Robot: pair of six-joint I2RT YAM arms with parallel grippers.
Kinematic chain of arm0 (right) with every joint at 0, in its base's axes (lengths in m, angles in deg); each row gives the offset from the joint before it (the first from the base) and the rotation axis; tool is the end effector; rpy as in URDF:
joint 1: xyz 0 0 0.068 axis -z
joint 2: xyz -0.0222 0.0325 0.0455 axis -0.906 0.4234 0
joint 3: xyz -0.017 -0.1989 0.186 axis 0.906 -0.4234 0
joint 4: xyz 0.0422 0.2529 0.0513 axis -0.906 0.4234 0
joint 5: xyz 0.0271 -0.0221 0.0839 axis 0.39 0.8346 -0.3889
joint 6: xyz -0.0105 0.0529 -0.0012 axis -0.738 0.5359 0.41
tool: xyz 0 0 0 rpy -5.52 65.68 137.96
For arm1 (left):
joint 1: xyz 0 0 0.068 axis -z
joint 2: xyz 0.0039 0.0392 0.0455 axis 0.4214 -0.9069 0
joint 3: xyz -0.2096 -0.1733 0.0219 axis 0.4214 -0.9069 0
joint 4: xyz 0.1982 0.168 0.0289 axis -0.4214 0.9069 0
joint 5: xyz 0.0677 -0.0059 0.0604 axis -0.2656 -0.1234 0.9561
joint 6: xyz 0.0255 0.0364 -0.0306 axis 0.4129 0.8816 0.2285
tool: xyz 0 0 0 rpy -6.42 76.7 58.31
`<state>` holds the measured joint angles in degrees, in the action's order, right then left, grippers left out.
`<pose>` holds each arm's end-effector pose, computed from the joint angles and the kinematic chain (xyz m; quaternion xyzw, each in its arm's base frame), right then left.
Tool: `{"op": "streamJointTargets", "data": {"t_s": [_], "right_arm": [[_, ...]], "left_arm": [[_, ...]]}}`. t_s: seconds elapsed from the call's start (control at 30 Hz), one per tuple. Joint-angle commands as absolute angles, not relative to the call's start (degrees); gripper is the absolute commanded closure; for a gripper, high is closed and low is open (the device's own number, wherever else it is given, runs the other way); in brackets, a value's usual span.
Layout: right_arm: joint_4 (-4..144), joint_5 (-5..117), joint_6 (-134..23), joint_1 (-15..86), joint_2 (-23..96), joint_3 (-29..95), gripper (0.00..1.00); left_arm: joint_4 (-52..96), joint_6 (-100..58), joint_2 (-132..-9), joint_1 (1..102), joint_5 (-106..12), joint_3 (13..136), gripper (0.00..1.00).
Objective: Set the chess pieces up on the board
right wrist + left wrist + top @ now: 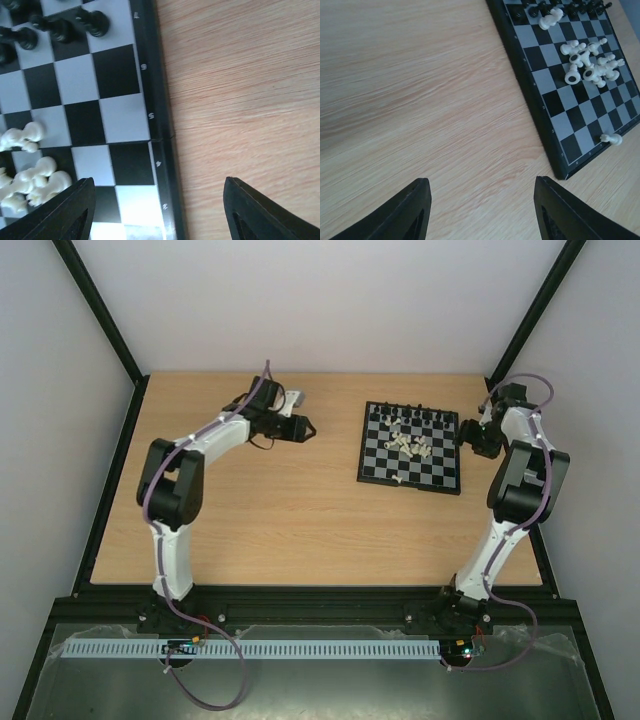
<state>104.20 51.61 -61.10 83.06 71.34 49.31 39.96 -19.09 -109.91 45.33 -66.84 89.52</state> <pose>0.4208 -0.1298 0.2121 0.1332 0.9498 0.0604 0.2767 0.4176 -0.1733 0.2209 0.1785 0.8779 -0.3154 0.3131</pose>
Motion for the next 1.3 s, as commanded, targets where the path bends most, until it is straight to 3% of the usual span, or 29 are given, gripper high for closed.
{"op": "streamJointTargets", "data": {"t_s": [0.0,0.1,0.17,0.23,0.27,0.33,0.47,0.7,0.8,1.0,1.27], "right_arm": [[110.22,47.88,-63.93,84.54,76.55,53.65,0.29],[110.92,47.93,-65.47,84.72,79.41,56.09,0.29],[111.45,47.94,-66.00,84.68,81.39,58.42,0.29],[112.21,47.07,-66.57,84.72,83.28,61.01,0.27],[112.60,46.32,-66.76,84.73,84.43,62.23,0.25],[112.93,45.29,-66.91,84.72,85.64,63.94,0.23],[113.19,44.84,-67.43,84.61,87.19,64.56,0.24],[114.40,43.21,-69.22,84.63,88.74,63.36,0.38],[114.84,41.63,-70.00,84.56,89.13,63.15,0.45],[116.07,38.19,-72.29,83.01,89.52,63.01,0.58],[117.01,36.76,-73.66,77.97,89.18,62.03,0.62]], "left_arm": [[38.60,-24.96,-117.23,47.62,-72.34,96.12,0.40],[36.76,-26.45,-121.81,49.94,-75.12,100.38,0.42],[35.11,-28.18,-124.24,50.91,-75.37,101.95,0.37],[33.31,-30.12,-126.25,51.47,-75.71,103.17,0.22],[32.71,-30.61,-127.23,51.65,-76.27,103.79,0.04],[32.55,-30.61,-129.03,52.19,-76.63,105.38,0.01],[31.02,-32.24,-131.05,52.97,-75.52,106.17,0.01],[28.29,-34.42,-134.05,54.34,-76.83,106.57,0.01],[27.53,-34.31,-134.54,54.41,-78.31,106.39,0.08],[26.98,-32.03,-134.89,54.78,-81.08,105.86,0.36],[30.01,-29.15,-133.28,53.92,-78.82,104.10,0.39]]}}
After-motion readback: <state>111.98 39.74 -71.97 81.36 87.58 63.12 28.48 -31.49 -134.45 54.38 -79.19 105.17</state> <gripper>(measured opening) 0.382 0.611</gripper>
